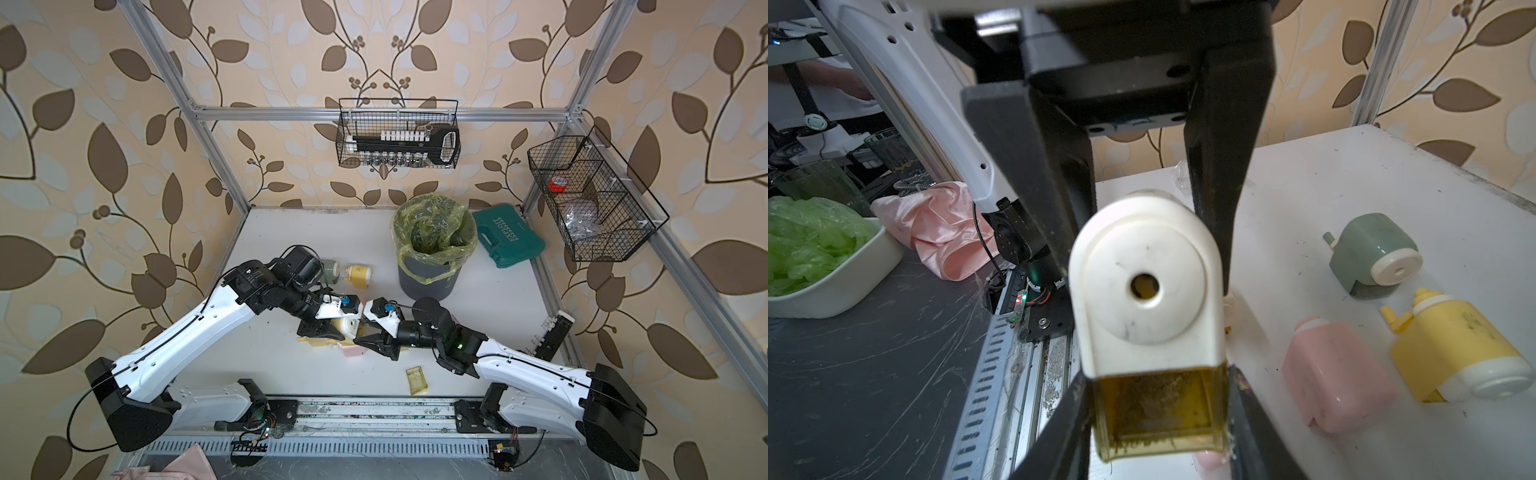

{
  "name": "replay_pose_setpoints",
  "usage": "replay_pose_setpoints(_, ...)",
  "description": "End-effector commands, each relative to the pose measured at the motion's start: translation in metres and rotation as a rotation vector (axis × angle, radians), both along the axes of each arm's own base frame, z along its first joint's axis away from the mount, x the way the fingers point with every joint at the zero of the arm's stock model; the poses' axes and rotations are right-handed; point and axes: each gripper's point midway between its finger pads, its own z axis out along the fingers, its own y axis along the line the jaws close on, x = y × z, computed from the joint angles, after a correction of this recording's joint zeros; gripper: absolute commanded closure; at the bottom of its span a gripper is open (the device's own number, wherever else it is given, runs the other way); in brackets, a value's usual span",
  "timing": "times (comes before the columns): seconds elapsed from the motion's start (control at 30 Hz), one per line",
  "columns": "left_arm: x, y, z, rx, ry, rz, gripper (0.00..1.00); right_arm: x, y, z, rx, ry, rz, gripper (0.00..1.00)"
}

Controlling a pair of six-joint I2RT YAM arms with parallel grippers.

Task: Take out the pencil sharpener tray and clean the shavings
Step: Open the container of the pencil sharpener.

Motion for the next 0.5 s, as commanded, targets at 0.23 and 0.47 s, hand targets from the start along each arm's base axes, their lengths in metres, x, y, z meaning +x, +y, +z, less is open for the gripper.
replay_pose_setpoints(0.23, -0.015, 0.028, -0.018, 0.15, 0.02, -0.004, 1.0, 0.024, -0.016, 0.024, 0.026, -0.038, -0.144, 1.0)
replay_pose_setpoints(0.47, -0.014, 0.023, -0.008, 0.106, 0.005, -0.002, 1.0, 0.021, -0.02, 0.025, 0.047, -0.04, -0.147, 1.0)
